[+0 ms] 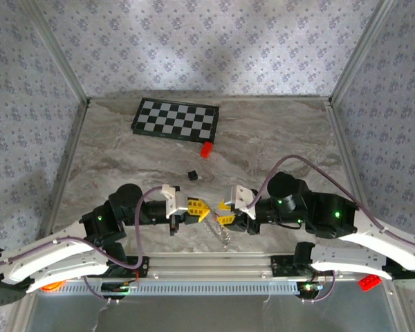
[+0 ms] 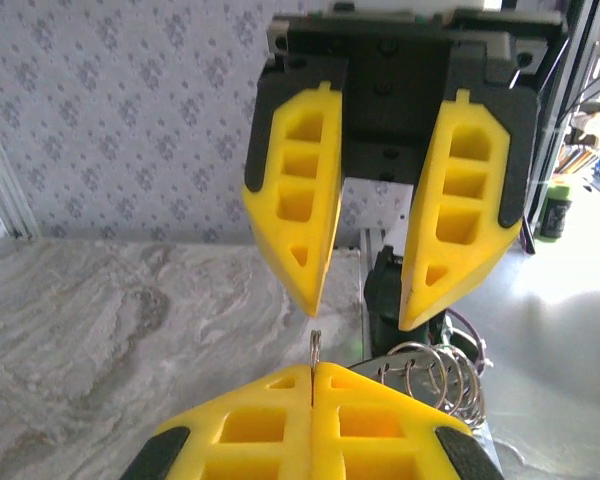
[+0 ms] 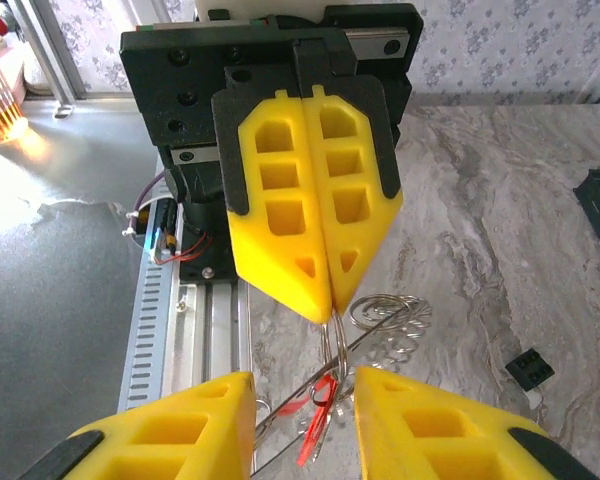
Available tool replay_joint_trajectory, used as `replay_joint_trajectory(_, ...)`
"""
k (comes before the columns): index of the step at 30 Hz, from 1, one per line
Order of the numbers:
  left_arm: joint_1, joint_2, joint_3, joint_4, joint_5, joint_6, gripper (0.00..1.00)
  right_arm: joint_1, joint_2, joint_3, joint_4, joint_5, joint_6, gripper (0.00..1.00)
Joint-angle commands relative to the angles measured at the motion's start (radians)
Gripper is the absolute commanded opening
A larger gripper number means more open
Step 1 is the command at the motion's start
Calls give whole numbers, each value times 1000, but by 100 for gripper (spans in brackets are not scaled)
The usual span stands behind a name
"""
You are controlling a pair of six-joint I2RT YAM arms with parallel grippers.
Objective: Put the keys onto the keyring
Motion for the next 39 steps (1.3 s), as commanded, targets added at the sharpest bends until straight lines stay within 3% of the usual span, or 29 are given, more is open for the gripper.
replay_joint_trajectory(1,4,-16,0,129,13,-13,0,-8,-24,-22,47,1,23,32)
replay_joint_trajectory(28,3,-16,-24,202,53,-32,0,-86,-23,-45,157,-121,46,31)
replay_joint_trajectory(39,3,-21,-16,208,74,-32,0,-88,-98,-107,183,-83,63,34)
